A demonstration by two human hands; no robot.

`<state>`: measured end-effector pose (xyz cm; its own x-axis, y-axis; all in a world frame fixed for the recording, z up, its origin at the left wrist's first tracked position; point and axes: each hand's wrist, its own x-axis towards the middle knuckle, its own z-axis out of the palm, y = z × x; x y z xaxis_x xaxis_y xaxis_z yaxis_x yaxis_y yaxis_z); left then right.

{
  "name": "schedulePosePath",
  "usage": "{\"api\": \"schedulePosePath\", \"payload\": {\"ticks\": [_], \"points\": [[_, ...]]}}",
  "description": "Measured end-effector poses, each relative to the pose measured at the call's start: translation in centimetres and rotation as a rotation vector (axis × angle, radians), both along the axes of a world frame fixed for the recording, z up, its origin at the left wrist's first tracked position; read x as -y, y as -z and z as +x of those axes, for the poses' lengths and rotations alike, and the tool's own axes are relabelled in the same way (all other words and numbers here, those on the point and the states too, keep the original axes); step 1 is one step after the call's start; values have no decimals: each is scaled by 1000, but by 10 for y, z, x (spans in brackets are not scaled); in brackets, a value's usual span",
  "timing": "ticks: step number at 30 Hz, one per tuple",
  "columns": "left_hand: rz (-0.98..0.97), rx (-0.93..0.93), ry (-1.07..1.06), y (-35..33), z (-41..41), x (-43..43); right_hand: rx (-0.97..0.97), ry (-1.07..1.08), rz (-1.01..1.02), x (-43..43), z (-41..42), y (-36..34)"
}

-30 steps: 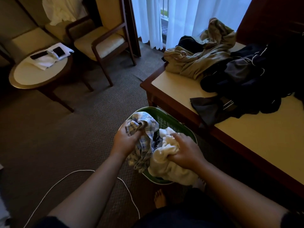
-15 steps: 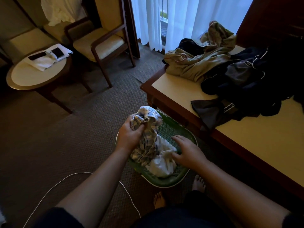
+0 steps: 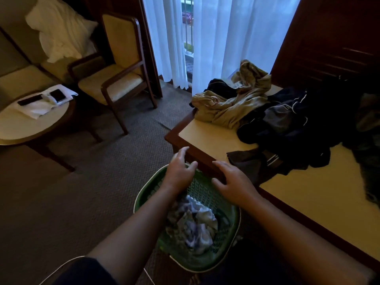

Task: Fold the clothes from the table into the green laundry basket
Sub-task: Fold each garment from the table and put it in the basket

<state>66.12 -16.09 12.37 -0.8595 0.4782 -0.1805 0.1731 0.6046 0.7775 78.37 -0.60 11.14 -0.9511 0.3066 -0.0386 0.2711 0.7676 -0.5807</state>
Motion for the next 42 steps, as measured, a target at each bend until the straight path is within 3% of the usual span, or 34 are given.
{"api": "schedulePosePath", "payload": {"ticks": [9, 19, 24, 26, 28, 31, 34, 36, 37, 40, 42], "points": [[99, -59, 98, -33, -71, -124, -42, 16, 173, -130, -108, -35], [-13, -130, 54, -23, -151, -223, -59, -10, 180, -270, -262, -28], [-200, -150, 137, 1, -169, -247, 399, 22, 288, -332, -294, 3], [-312, -103, 188, 10, -167, -253, 354, 19, 263, -341, -287, 16], [-375, -31, 212, 21, -163, -260, 141, 45, 179, -340, -276, 15], [-345, 20, 155, 38, -158, -267, -37, 102, -135, -322, -261, -10], [-230, -81, 50, 54, -159, -259, 181, 104, -516, -297, -244, -44], [-109, -95, 26, 50, -160, -248, 381, 65, -618, -285, -230, -56], [-58, -66, 19, 42, -159, -241, 377, 18, -522, -282, -225, -55], [149, 85, -40, 10, -153, -218, 57, -10, 39, -281, -213, -45], [319, 213, -74, -15, -147, -203, -25, 3, 263, -280, -210, -43]]}}
